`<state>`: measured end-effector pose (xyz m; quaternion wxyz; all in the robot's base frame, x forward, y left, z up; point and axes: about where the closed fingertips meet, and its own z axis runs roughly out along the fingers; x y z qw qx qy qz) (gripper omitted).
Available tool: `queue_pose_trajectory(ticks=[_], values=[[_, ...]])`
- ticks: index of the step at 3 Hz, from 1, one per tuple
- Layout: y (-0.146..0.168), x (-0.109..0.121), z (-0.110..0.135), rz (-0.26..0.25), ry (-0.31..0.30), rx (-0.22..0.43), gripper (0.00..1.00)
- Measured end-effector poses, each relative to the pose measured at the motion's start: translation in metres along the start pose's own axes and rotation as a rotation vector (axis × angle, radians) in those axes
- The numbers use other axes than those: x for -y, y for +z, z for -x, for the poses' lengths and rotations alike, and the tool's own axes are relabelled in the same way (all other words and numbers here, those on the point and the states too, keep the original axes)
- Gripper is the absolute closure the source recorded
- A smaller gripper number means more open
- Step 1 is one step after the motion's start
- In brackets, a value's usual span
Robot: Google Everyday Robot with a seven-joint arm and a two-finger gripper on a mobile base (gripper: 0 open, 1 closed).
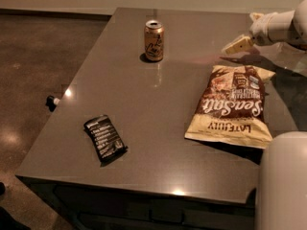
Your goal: Move orange can near rxbar chocolate
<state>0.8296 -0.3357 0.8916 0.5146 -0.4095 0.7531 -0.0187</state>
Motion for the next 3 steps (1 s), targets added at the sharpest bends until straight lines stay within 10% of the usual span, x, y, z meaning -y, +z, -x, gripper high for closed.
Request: queue_pose_trajectory(ticks=[3], values=[[-0.114, -0.033, 0.082, -0.045, -0.004, 0.199, 0.0]])
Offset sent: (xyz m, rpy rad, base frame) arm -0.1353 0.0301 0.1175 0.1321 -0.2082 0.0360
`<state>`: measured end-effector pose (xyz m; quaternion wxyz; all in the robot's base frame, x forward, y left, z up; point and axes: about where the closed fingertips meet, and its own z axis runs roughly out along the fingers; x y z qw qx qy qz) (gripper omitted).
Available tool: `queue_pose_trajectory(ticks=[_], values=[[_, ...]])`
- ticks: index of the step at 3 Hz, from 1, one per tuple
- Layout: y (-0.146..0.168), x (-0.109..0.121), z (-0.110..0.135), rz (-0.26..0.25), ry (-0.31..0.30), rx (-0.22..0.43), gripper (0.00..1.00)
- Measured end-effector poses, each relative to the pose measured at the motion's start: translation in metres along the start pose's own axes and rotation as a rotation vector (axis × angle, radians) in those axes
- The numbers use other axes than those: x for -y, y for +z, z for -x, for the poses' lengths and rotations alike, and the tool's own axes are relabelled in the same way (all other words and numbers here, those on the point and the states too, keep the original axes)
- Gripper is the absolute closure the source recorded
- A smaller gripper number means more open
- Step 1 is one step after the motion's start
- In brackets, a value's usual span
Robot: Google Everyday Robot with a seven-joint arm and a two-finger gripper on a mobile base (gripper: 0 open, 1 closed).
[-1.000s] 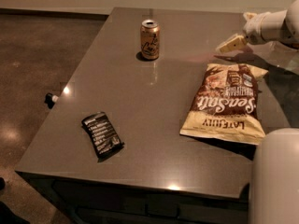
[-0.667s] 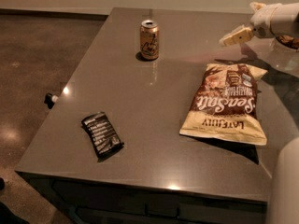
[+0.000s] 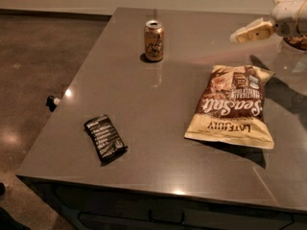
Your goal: Move orange can near rxbar chocolate
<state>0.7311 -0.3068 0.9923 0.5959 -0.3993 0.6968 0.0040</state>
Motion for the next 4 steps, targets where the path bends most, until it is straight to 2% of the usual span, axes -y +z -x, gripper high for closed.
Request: queue_pose_trajectory(ticks=[1, 2, 3, 4], values=[[-0.02, -0.033, 0.019, 0.028, -0.012, 0.025, 0.0], [-0.028, -0.066, 0.035, 0.066, -0.1, 0.022, 0.0], [-0.039, -0.09, 0.052, 0.1, -0.23, 0.027, 0.0], [-0.047, -0.104, 0.07, 0.141, -0.357, 0.038, 0.0]])
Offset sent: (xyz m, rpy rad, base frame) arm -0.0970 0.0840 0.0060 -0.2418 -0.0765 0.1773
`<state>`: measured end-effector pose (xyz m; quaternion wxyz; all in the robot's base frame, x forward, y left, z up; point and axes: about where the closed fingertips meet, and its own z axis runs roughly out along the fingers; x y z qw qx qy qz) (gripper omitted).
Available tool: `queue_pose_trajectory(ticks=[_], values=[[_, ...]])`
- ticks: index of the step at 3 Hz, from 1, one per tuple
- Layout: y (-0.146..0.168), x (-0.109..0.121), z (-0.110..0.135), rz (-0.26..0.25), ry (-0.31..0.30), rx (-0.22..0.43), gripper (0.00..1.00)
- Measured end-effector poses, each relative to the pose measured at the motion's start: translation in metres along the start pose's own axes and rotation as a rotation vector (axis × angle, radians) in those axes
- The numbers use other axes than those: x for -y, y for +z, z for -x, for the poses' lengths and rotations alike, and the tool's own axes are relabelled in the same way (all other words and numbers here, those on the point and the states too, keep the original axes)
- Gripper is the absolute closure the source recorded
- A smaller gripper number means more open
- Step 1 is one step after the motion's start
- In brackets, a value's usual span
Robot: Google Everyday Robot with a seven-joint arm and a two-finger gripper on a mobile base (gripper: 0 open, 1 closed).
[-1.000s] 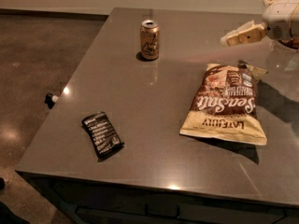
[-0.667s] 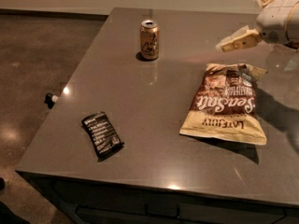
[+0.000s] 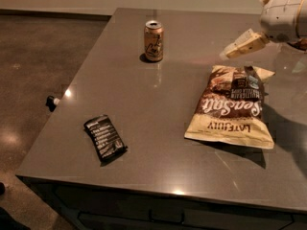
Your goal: Move orange can near rxbar chocolate
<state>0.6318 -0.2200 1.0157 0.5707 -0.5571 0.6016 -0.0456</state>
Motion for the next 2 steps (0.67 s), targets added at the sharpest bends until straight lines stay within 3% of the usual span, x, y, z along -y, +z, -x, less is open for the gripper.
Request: queue_pose_trajectory(ticks=[1, 2], values=[[-0.0002, -0.006, 0.0156, 0.062, -0.107, -0.001, 0.0], [-0.0001, -0.006, 0.0157, 0.062, -0.107, -0.001, 0.0]])
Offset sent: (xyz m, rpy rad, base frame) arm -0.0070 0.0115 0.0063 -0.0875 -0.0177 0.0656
